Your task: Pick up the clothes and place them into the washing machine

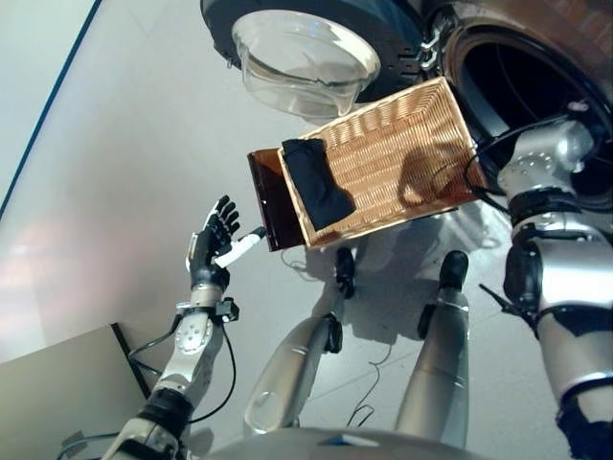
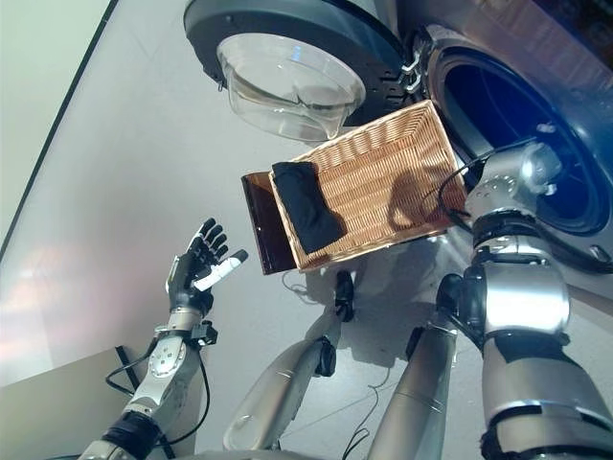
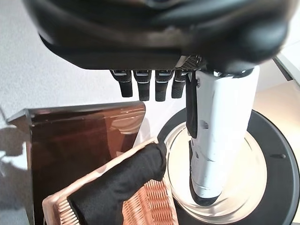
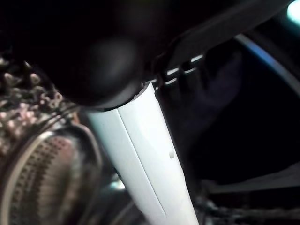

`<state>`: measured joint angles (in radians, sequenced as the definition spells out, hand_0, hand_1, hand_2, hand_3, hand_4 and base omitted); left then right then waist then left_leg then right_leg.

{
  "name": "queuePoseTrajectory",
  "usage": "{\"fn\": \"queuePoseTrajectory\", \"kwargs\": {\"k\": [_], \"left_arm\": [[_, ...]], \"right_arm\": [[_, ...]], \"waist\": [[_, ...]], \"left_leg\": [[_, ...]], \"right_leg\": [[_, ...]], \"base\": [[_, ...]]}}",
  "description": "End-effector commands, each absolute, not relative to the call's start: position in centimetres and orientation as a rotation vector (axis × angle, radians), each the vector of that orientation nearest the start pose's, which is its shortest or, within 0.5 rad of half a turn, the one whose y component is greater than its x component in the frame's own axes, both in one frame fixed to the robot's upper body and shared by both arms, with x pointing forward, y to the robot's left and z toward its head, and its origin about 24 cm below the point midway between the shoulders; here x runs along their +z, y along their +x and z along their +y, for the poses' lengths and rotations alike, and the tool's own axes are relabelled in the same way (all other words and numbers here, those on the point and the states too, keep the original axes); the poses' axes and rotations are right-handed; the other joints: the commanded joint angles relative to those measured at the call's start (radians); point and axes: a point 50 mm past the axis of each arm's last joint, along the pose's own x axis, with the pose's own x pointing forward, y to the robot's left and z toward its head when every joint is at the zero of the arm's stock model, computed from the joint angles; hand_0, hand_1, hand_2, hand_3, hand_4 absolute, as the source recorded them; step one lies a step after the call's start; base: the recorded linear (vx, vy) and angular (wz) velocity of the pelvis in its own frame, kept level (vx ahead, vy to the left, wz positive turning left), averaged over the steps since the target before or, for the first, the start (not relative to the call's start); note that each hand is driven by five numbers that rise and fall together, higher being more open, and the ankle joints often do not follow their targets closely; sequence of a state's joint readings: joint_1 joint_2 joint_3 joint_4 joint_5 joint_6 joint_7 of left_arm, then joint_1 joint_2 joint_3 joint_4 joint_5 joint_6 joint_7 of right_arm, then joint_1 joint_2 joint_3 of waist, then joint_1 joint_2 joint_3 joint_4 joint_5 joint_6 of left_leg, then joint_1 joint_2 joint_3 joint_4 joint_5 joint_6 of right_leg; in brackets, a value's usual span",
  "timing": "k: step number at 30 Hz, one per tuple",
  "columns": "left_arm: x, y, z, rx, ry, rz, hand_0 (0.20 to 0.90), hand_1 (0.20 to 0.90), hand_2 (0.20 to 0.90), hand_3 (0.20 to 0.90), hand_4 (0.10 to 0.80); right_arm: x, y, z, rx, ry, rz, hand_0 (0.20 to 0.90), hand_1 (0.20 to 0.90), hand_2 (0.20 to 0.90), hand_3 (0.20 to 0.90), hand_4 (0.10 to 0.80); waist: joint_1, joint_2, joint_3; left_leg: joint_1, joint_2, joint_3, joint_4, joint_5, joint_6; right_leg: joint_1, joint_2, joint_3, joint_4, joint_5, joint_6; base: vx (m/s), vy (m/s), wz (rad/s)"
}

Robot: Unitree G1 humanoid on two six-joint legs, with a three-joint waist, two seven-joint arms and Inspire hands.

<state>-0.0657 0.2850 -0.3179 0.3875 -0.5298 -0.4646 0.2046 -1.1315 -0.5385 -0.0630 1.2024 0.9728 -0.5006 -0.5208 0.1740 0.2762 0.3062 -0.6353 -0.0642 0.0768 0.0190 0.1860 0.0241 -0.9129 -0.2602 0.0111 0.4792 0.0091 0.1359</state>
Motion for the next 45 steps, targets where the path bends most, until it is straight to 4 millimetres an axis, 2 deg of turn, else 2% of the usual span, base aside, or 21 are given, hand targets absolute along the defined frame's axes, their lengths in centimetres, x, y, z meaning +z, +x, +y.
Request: {"fn": "queuePoseTrajectory", "kwargs": {"k": [1,3,4,6,7,11,13,14,16,18,19,21,25,28,34,39,41,43,45], "left_arm": [[2.3,25.2,19.9,0.174,-0.186,-0.163,0.9,0.9,0.9,0.9,0.8],[2.3,25.4,19.8,0.168,-0.178,-0.162,0.9,0.9,0.9,0.9,0.8],[2.3,25.4,19.8,0.169,-0.177,-0.162,0.9,0.9,0.9,0.9,0.8],[2.4,25.4,19.8,0.167,-0.176,-0.166,0.9,0.9,0.9,0.9,0.8],[2.5,25.5,20.0,0.174,-0.174,-0.174,0.9,0.9,0.9,0.9,0.8],[2.3,25.5,20.2,0.188,-0.171,-0.165,0.9,0.9,0.9,0.9,0.8],[2.1,25.5,20.3,0.194,-0.164,-0.155,0.9,0.9,0.9,0.9,0.8],[1.8,25.5,20.2,0.199,-0.168,-0.144,0.9,0.9,0.9,0.9,0.8],[1.8,25.5,20.3,0.204,-0.17,-0.142,0.9,0.9,0.9,0.9,0.8],[1.5,25.4,20.2,0.204,-0.169,-0.129,0.9,0.9,0.9,0.9,0.8],[1.3,25.3,20.3,0.208,-0.163,-0.121,0.9,0.9,0.9,0.9,0.8],[0.8,25.0,20.7,0.22,-0.145,-0.097,0.9,0.9,0.9,0.9,0.8],[-0.1,24.4,21.5,0.251,-0.102,-0.049,0.9,0.9,0.9,0.9,0.8],[-0.4,24.2,21.8,0.271,-0.104,-0.033,0.9,0.9,0.9,0.9,0.8],[-0.3,24.1,22.3,0.3,-0.086,-0.034,0.9,0.9,0.9,0.9,0.8],[0.5,24.4,22.4,0.292,-0.04,-0.059,0.9,0.9,0.9,0.9,0.8],[1.6,24.8,22.7,0.277,0.014,-0.099,0.9,0.9,0.9,0.9,0.8],[1.8,25.1,22.7,0.273,0.028,-0.107,0.9,0.9,0.9,0.9,0.8],[2.3,25.5,22.7,0.274,0.051,-0.122,0.9,0.9,0.9,0.9,0.8]], "right_arm": [[21.3,37.8,-30.0,-0.798,0.61,-0.502,0.9,0.9,0.9,0.9,0.8],[19.3,38.2,-28.6,-0.764,0.627,-0.442,0.9,0.9,0.9,0.9,0.8],[19.3,38.2,-28.6,-0.763,0.627,-0.441,0.9,0.9,0.9,0.9,0.8],[18.1,38.4,-27.7,-0.745,0.641,-0.412,0.9,0.9,0.9,0.9,0.8],[16.9,38.4,-26.9,-0.726,0.645,-0.38,0.9,0.9,0.9,0.9,0.8],[15.1,38.3,-25.7,-0.698,0.661,-0.335,0.9,0.9,0.9,0.9,0.8],[13.6,38.1,-25.0,-0.693,0.673,-0.294,0.9,0.9,0.9,0.9,0.8],[11.8,37.9,-24.1,-0.677,0.677,-0.245,0.9,0.9,0.9,0.9,0.8],[10.3,37.5,-23.0,-0.652,0.654,-0.201,0.9,0.9,0.9,0.9,0.8],[8.2,36.9,-22.1,-0.609,0.574,-0.131,0.9,0.9,0.9,0.9,0.8],[7.8,36.7,-22.0,-0.599,0.527,-0.11,0.9,0.9,0.9,0.9,0.8],[6.0,36.3,-21.7,-0.573,0.376,-0.011,0.9,0.9,0.9,0.9,0.8],[3.7,36.0,-20.2,-0.483,0.063,0.147,0.9,0.9,0.9,0.9,0.8],[3.2,36.1,-18.6,-0.398,-0.085,0.185,0.9,0.9,0.9,0.9,0.8],[2.7,36.3,-16.3,-0.31,-0.23,0.221,0.9,0.9,0.9,0.9,0.8],[3.7,37.0,-15.7,-0.312,-0.24,0.206,0.9,0.9,0.9,0.9,0.8],[4.6,37.6,-15.1,-0.31,-0.23,0.181,0.9,0.9,0.9,0.9,0.8],[4.8,37.7,-15.0,-0.311,-0.236,0.181,0.9,0.9,0.9,0.9,0.8],[5.8,38.2,-14.5,-0.305,-0.218,0.15,0.9,0.9,0.9,0.9,0.8]], "waist": [[0.037,-0.014,-0.06],[0.034,-0.029,-0.058],[0.033,-0.029,-0.058],[0.031,-0.041,-0.055],[0.028,-0.051,-0.051],[0.023,-0.073,-0.05],[0.02,-0.086,-0.05],[0.014,-0.102,-0.054],[0.01,-0.115,-0.057],[0.001,-0.134,-0.064],[-0.001,-0.141,-0.067],[-0.006,-0.158,-0.074],[-0.008,-0.189,-0.093],[-0.005,-0.205,-0.104],[0.008,-0.239,-0.105],[0.024,-0.258,-0.085],[0.039,-0.274,-0.063],[0.044,-0.279,-0.056],[0.059,-0.291,-0.044]], "left_leg": [[-0.036,0.02,-0.059,0.041,-0.089,-0.079],[-0.033,0.017,-0.06,0.047,-0.092,-0.077],[-0.033,0.017,-0.061,0.047,-0.092,-0.077],[-0.032,0.015,-0.06,0.054,-0.097,-0.075],[-0.034,0.014,-0.06,0.064,-0.102,-0.072],[-0.032,0.014,-0.059,0.078,-0.109,-0.069],[-0.025,0.015,-0.06,0.08,-0.112,-0.068],[-0.009,0.015,-0.059,0.078,-0.116,-0.067],[0.008,0.017,-0.058,0.077,-0.12,-0.064],[0.033,0.018,-0.057,0.076,-0.123,-0.063],[0.045,0.019,-0.059,0.073,-0.124,-0.062],[0.079,0.02,-0.062,0.056,-0.121,-0.063],[0.146,0.023,-0.059,0.01,-0.112,-0.065],[0.17,0.024,-0.059,-0.001,-0.111,-0.064],[0.171,0.024,-0.073,0.014,-0.112,-0.059],[0.15,0.023,-0.095,0.037,-0.116,-0.056],[0.124,0.024,-0.114,0.057,-0.119,-0.055],[0.114,0.024,-0.119,0.065,-0.121,-0.054],[0.093,0.023,-0.131,0.077,-0.123,-0.055]], "right_leg": [[0.085,0.025,-0.051,-0.082,-0.03,-0.063],[0.102,0.024,-0.056,-0.096,-0.022,-0.063],[0.104,0.024,-0.056,-0.097,-0.022,-0.063],[0.115,0.022,-0.061,-0.106,-0.017,-0.063],[0.121,0.022,-0.062,-0.111,-0.011,-0.062],[0.144,0.024,-0.069,-0.127,-0.003,-0.061],[0.163,0.024,-0.076,-0.141,0.002,-0.061],[0.189,0.023,-0.08,-0.161,0.009,-0.06],[0.217,0.024,-0.085,-0.183,0.017,-0.057],[0.254,0.024,-0.091,-0.208,0.03,-0.054],[0.269,0.024,-0.094,-0.22,0.035,-0.053],[0.313,0.023,-0.101,-0.255,0.049,-0.049],[0.391,0.024,-0.116,-0.333,0.083,-0.036],[0.423,0.022,-0.121,-0.374,0.103,-0.027],[0.446,0.01,-0.146,-0.387,0.115,-0.022],[0.446,0.006,-0.166,-0.368,0.102,-0.026],[0.439,0.003,-0.182,-0.344,0.088,-0.03],[0.436,0.001,-0.188,-0.335,0.083,-0.031],[0.436,0.0,-0.204,-0.326,0.073,-0.031]], "base": [[0.0,0.0,0.0],[0.0,0.0,0.0],[0.0,0.0,0.0],[-0.019,0.006,0.07],[-0.032,0.004,0.07],[-0.01,0.0,0.05],[0.0,0.0,0.0],[0.024,-0.001,-0.04],[0.03,0.004,-0.1],[0.045,-0.004,-0.1],[0.054,-0.01,-0.08],[0.045,-0.001,0.0],[0.047,0.016,-0.12],[0.038,0.029,-0.09],[0.011,0.017,0.05],[0.014,-0.012,0.13],[0.026,-0.021,0.33],[0.014,-0.02,0.34],[0.023,-0.001,0.32]]}}
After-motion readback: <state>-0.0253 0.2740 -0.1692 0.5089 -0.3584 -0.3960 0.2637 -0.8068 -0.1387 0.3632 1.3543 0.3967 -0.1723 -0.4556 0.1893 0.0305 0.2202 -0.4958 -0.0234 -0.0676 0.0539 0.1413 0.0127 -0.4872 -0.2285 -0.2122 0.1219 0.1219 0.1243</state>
